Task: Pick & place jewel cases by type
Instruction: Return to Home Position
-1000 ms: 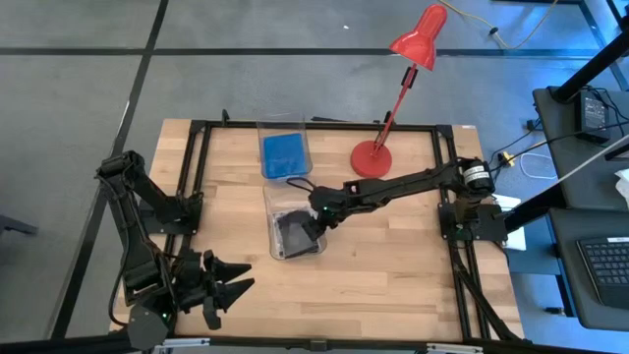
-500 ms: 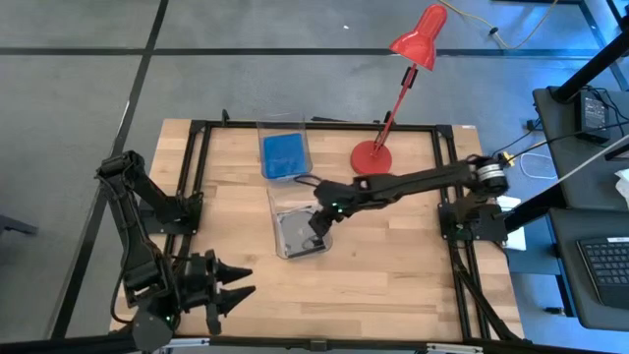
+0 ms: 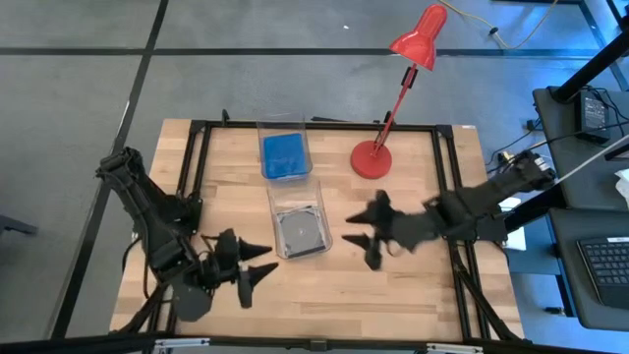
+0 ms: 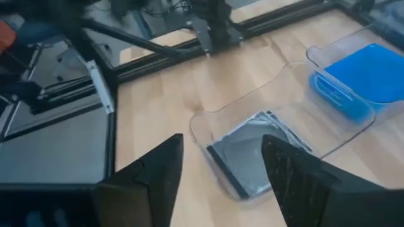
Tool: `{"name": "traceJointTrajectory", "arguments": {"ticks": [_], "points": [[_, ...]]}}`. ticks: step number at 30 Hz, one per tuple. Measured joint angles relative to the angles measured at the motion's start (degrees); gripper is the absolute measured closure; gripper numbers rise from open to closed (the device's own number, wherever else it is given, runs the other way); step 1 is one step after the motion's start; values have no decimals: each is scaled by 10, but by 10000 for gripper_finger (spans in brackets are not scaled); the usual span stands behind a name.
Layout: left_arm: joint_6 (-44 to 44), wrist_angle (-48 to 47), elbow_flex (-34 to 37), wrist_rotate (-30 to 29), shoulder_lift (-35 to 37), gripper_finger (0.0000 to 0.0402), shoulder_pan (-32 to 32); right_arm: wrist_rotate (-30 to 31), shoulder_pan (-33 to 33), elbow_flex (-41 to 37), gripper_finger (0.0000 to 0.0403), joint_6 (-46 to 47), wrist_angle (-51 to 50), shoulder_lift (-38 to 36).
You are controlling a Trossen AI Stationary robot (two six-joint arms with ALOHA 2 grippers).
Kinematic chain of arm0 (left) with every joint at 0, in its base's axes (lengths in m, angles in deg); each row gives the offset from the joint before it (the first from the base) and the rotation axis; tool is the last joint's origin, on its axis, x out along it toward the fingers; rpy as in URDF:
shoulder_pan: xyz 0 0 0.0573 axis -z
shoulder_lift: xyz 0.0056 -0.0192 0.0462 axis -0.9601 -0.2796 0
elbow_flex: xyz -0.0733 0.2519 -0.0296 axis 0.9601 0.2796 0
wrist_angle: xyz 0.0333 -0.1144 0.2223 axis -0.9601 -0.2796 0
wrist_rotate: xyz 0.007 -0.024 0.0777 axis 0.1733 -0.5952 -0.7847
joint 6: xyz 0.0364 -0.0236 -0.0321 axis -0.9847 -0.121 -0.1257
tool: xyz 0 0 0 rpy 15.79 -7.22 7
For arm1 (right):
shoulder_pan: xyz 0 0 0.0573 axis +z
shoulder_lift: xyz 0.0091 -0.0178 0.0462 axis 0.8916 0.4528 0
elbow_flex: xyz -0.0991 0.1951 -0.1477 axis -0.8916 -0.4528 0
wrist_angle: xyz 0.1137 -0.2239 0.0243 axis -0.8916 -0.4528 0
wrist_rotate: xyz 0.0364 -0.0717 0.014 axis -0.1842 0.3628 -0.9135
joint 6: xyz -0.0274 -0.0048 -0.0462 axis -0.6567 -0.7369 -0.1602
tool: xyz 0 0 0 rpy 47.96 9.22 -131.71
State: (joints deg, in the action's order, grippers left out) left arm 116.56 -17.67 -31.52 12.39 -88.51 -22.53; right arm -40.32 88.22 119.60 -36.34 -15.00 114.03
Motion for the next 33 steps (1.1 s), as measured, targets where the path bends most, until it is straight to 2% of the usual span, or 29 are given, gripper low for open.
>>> {"name": "traceJointTrajectory", "arguments": {"ticks": [6, 9, 11, 15, 19, 21, 24, 28, 33], "points": [[-1, -68, 6, 16, 52, 185, -24, 101, 107, 0, 185, 25, -50, -13], [-46, -62, 11, 35, 85, 187, -34, 133, 140, -1, 185, 43, -61, -13], [-92, -37, 16, 76, 97, 187, -50, 140, 153, -14, 185, 33, -32, -14], [-227, 110, 35, 194, 100, 185, -106, 107, 162, -65, 185, 6, 89, -12], [-363, 271, 69, 369, 91, 187, -164, 18, 143, -154, 185, -68, 311, -10], [-392, 314, 85, 411, 95, 188, -187, -29, 135, -198, 185, -109, 433, -14], [-398, 319, 110, 398, 131, 189, -206, -52, 134, -262, 185, -133, 525, -45], [-430, 328, 162, 376, 221, 189, -198, -27, 143, -342, 185, -142, 543, -123], [-458, 381, 271, 422, 308, 187, -206, -8, 153, -413, 185, -221, 528, -218]]}}
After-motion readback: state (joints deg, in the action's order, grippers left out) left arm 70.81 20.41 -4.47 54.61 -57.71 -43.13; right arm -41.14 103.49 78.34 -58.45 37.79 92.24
